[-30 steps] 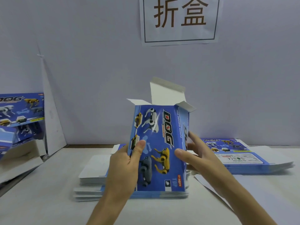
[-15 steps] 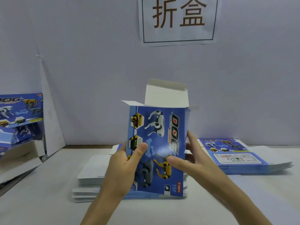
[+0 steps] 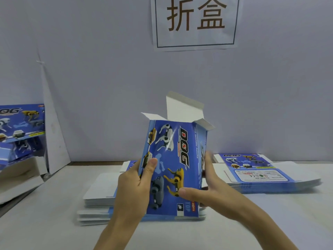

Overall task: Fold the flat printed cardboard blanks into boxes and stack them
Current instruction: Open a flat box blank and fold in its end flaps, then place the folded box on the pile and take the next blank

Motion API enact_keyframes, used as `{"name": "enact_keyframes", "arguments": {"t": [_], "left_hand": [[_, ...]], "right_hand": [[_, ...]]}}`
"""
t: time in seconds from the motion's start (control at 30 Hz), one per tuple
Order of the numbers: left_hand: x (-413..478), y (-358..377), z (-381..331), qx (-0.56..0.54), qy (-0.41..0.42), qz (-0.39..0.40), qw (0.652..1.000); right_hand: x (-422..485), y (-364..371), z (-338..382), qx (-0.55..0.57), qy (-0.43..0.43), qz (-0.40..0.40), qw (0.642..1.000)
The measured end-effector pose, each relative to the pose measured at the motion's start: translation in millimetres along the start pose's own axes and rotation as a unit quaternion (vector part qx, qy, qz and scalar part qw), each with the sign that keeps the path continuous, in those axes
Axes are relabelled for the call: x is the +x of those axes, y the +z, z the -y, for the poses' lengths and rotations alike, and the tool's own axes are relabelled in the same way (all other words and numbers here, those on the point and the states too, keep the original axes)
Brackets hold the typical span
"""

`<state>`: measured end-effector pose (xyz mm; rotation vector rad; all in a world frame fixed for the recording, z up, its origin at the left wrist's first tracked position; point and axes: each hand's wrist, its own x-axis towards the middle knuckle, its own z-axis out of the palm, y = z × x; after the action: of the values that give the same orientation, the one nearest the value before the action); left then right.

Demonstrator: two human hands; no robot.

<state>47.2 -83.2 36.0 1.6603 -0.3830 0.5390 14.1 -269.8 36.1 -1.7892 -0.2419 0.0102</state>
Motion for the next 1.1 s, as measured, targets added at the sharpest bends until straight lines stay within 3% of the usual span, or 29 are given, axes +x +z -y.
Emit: {"name": "enact_keyframes", "arguments": {"t": [0.07,0.23,0.37,0.4,0.47,0.53,0.57,0.6,0.67,0.7,0.8,0.87,0.97,1.03,1.1], "left_hand": [[5,-6,3,-0.031,-0.02,0.021,0.999],[23,-35,13,-0.098,-0.128,0.219,0.962],[32,-57,16,-0.125,-0.199,0.141,0.962],[35,-63,17,-0.122,-0.211,0.121,0.962],[39,-72,20,-0.116,-0.246,0.086,0.958],[42,-78,25,-0.117,-0.293,0.047,0.948],[42,-81,25,-0.121,-0.316,0.033,0.94],[42,-85,25,-0.134,-0.335,0.032,0.932],[40,-94,19,-0.182,-0.36,0.054,0.913],[40,-100,15,-0.21,-0.365,0.061,0.905],[56,-116,2,-0.27,-0.334,0.022,0.903],[85,-129,-7,-0.306,-0.273,-0.082,0.908],[137,-153,-20,-0.416,-0.136,-0.226,0.87],[151,-154,-14,-0.359,-0.105,-0.23,0.898],[144,-131,7,-0.187,-0.101,-0.167,0.963]], "right_hand": [[3,-1,1,0.014,-0.023,-0.017,0.999],[7,8,-1,0.084,-0.06,-0.04,0.994],[21,20,-12,0.079,-0.032,-0.057,0.995],[22,22,-16,0.037,-0.036,-0.074,0.996],[25,26,-32,-0.171,-0.077,-0.055,0.981],[26,34,-59,-0.384,-0.051,0.006,0.922],[27,41,-73,-0.48,-0.042,0.028,0.876],[28,50,-84,-0.559,-0.085,-0.001,0.825],[25,61,-87,-0.6,-0.075,-0.054,0.794],[30,59,-95,-0.587,-0.079,-0.07,0.803],[34,60,-103,-0.575,-0.126,-0.04,0.808],[28,58,-98,-0.593,-0.186,-0.02,0.783],[31,55,-103,-0.611,-0.187,-0.046,0.768],[34,56,-106,-0.603,-0.218,-0.088,0.763],[36,60,-105,-0.596,-0.216,-0.103,0.767]]}}
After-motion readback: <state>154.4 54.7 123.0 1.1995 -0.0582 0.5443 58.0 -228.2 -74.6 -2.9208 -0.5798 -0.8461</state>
